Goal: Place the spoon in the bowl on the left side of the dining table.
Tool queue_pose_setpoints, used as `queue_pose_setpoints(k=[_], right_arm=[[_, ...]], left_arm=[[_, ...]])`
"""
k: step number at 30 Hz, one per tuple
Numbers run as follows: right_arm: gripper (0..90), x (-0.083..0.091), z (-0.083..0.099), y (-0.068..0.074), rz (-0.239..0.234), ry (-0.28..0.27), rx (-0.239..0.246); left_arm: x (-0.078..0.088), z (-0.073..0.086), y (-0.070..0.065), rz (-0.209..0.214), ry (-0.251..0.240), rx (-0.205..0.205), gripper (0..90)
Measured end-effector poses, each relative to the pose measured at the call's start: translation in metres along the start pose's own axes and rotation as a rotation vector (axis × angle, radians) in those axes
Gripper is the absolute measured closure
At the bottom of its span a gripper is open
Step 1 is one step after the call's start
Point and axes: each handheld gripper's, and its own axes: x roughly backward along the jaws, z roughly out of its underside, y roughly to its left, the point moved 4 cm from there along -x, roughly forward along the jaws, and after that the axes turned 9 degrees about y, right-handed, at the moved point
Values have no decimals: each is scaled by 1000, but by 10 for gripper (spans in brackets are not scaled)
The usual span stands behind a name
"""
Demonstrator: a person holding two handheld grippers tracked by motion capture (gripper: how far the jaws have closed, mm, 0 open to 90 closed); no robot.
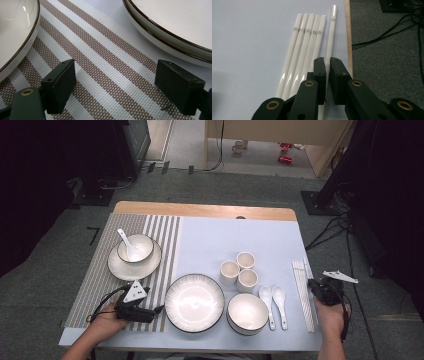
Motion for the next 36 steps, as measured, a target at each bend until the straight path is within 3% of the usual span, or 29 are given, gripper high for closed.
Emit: queue_pose_setpoints(k=[17, 36], right_arm=[[850, 4, -3, -3, -15, -6, -39], [851, 12, -9, 1, -23, -35, -19]], left_arm=[[0, 0, 0, 0, 0, 0, 171], [0, 0, 0, 0, 0, 0, 171]])
